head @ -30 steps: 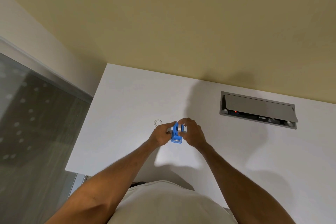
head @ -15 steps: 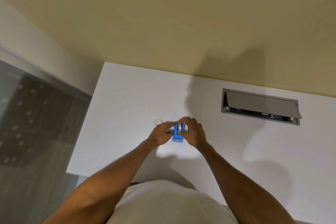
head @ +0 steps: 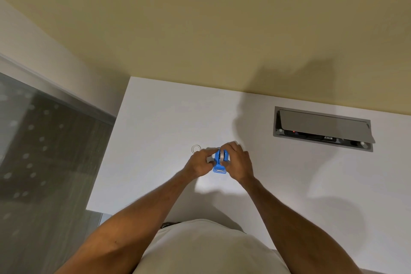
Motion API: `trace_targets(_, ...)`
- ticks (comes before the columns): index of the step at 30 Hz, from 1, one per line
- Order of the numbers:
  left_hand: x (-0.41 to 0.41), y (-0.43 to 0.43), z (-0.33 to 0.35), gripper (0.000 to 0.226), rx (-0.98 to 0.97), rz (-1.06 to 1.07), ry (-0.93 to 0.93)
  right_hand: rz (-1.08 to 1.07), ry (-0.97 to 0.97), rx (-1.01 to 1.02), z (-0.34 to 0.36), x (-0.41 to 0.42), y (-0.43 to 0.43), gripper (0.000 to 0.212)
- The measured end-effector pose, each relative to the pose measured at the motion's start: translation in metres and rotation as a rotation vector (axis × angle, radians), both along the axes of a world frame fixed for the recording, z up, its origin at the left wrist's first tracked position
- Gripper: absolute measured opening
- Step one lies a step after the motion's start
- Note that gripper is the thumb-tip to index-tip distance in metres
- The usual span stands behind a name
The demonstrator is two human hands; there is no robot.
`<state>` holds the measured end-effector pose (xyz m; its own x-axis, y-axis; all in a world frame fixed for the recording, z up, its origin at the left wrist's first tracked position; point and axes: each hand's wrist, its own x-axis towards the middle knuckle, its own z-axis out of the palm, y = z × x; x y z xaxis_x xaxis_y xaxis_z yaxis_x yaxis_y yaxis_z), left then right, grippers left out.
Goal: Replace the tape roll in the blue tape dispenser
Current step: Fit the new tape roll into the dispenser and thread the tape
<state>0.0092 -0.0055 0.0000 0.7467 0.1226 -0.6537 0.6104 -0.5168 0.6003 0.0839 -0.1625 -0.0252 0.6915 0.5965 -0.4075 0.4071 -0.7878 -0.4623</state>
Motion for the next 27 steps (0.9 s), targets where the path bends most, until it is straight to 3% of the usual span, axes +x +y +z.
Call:
trace_targets(6,-0.001,-0.005,-0.002,0.063,0.034,0.046,0.015,-0.003,-0.018,0.003,0.004,-0.002,-0.004,0.059)
trace_targets(14,0.008,-0.025,-0.002,0.056,0.088,0.070,-0.019,-0.032,-0.021,0.027,0.005,0.007,-0.015,0.032)
trace_targets(19,0.005,-0.034,-0.010,0.045,0.104,0.127,-0.102,0.027,-0.073,0.001,0.002,0.012,-0.008,0.028)
trace_targets(27,0.004,-0.024,-0.026,0.039,0.095,0.049,-0.175,0.021,-0.124,-0.084,-0.005,0.007,0.003,0.024)
